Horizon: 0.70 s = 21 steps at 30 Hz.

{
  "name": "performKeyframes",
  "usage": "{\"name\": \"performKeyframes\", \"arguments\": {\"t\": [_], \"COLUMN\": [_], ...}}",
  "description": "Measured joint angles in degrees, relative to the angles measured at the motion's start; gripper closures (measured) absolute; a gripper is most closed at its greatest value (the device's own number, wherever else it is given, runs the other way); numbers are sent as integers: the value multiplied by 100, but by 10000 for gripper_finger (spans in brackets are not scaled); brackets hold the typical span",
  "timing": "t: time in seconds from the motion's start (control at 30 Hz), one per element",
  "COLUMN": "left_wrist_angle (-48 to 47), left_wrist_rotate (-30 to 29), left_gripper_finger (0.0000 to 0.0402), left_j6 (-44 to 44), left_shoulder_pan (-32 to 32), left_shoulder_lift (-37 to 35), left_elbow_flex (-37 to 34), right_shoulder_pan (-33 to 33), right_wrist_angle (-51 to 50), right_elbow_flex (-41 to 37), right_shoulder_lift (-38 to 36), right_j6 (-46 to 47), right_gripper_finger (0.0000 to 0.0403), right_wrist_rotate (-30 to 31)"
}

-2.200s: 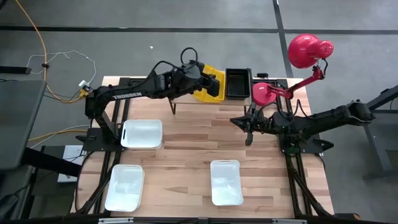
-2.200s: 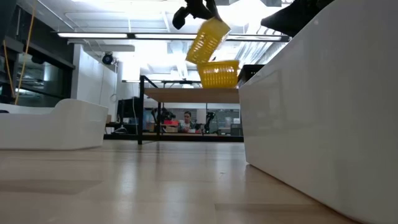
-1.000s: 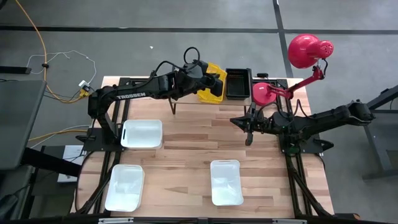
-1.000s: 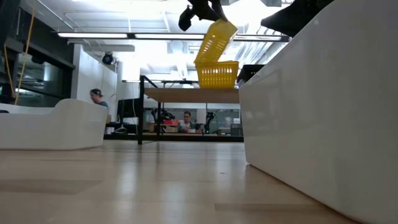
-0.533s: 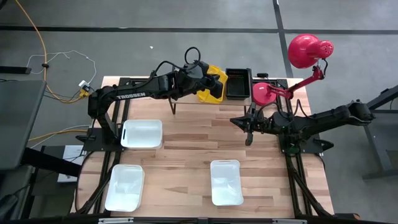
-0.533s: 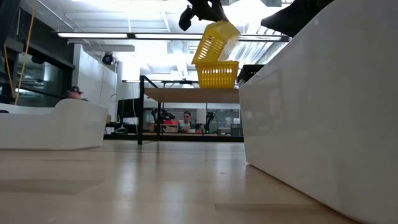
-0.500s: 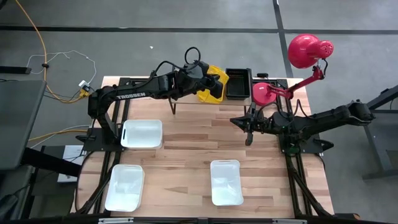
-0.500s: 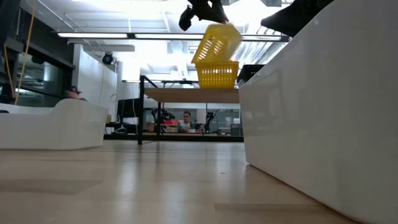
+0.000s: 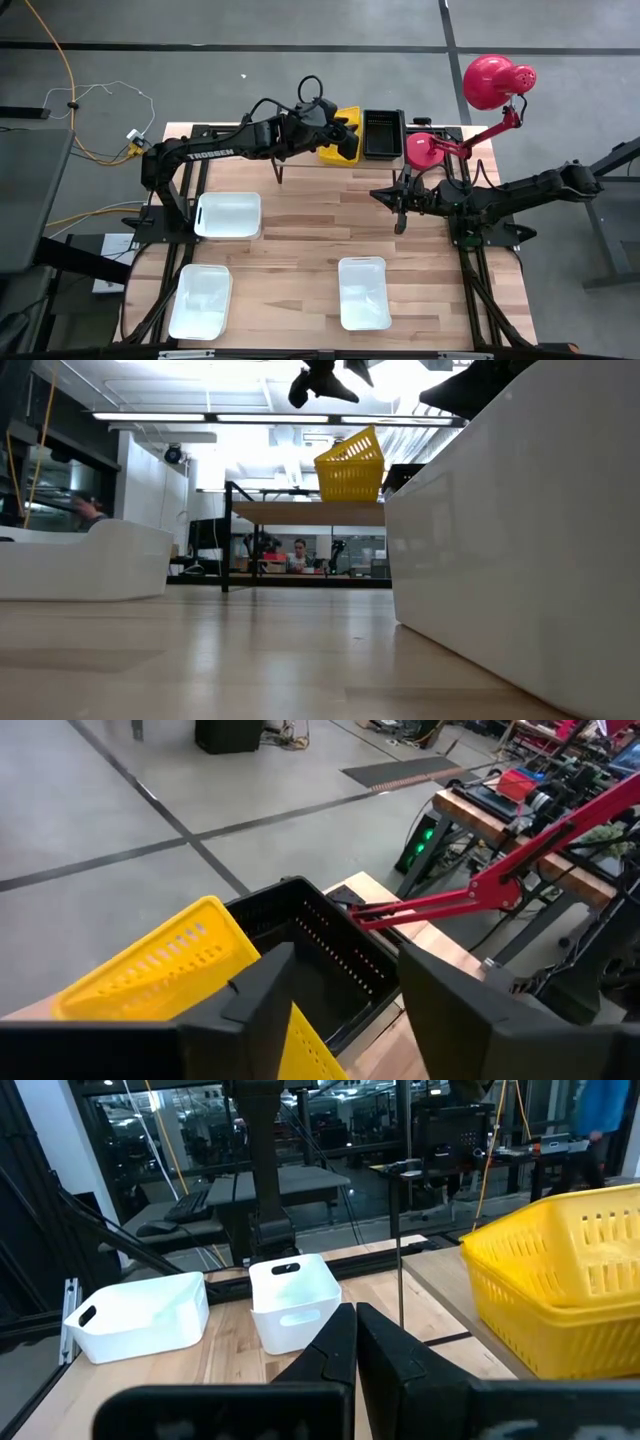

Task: Stack baskets on shelf by color
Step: Stack the yellow bin on the other yellow bin on the shelf

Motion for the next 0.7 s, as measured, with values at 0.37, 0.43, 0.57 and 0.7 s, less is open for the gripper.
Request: {"name": "performKeyframes", "arguments": {"t": [0.37,0.43,0.57,0.7], "left_wrist_angle": [-552,-1139,-1650,-790], "left_wrist_rotate": [-389,-1181,-2202,-1678], "left_gripper_finger": [232,266,365,386], "left_j6": [962,1031,1038,1289], "left_shoulder_pan": [-51,-108,-190,-212], "left_shoulder_lift": [-740,-942,-1387,-2140], "left_elbow_flex": [7,-59,-764,-2107], "right_shoulder_pan": [0,0,-2,-2], "right_wrist_angle": [43,107,140,332], "right_elbow_flex": [0,0,0,0], "right_shoulder_lift": [2,2,2,2], "right_j6": [-22,-22,-109,-357], "right_gripper_finger": [402,402,402,402], "right_wrist_rotate": [66,261,654,788]}}
